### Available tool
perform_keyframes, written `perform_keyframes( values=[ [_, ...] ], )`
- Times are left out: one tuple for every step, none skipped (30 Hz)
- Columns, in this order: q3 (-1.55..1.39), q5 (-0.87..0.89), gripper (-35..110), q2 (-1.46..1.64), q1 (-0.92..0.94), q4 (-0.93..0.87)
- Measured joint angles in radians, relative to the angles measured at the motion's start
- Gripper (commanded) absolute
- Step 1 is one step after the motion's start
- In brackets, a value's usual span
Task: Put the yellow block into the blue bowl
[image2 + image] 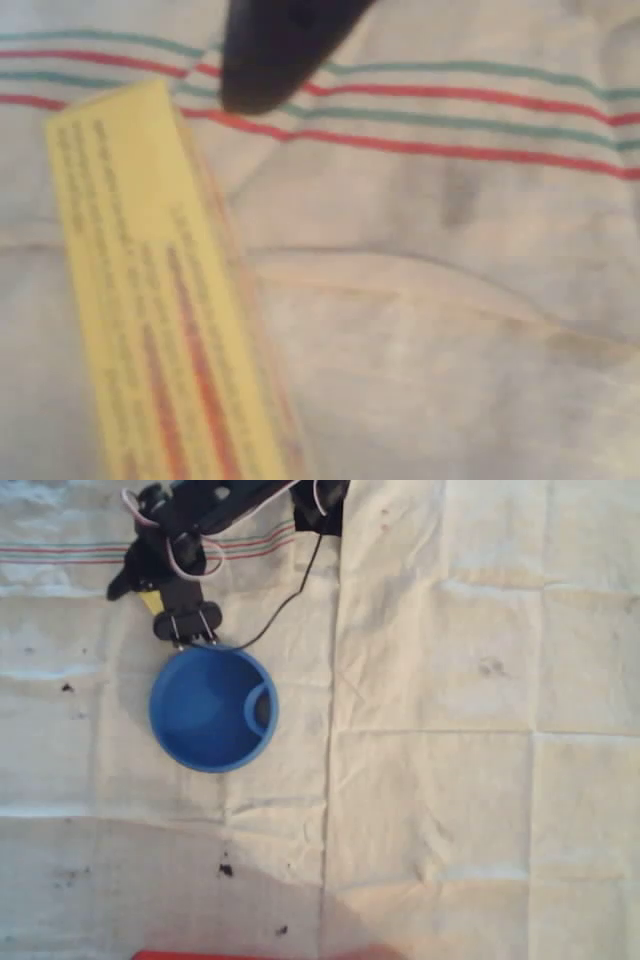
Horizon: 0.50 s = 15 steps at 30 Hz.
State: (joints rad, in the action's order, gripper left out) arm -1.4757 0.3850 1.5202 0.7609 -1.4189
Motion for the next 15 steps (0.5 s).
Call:
perform_keyframes(
  values=[
    [0.000, 0.000, 38, -0.017, 0.000, 0.000],
    [0.000, 0.000, 38, -0.029, 0.000, 0.000],
    [0.000, 0.000, 38, -0.038, 0.000, 0.000],
    [0.000, 0.000, 38, -0.048, 0.000, 0.000],
    [0.000, 0.000, 38, -0.052, 0.000, 0.000],
    [0.000, 0.000, 38, -0.055, 0.000, 0.000],
    [0.000, 0.000, 38, -0.055, 0.000, 0.000],
    [0.000, 0.000, 38, -0.057, 0.000, 0.000],
    [0.000, 0.000, 38, -0.057, 0.000, 0.000],
    [0.000, 0.000, 38, -0.057, 0.000, 0.000],
    [0.000, 0.000, 38, -0.064, 0.000, 0.000],
    [0.000, 0.000, 38, -0.078, 0.000, 0.000],
    [0.000, 0.000, 38, -0.092, 0.000, 0.000],
    [0.000, 0.000, 38, -0.107, 0.000, 0.000],
    [0.000, 0.000, 38, -0.118, 0.000, 0.000]
  ],
)
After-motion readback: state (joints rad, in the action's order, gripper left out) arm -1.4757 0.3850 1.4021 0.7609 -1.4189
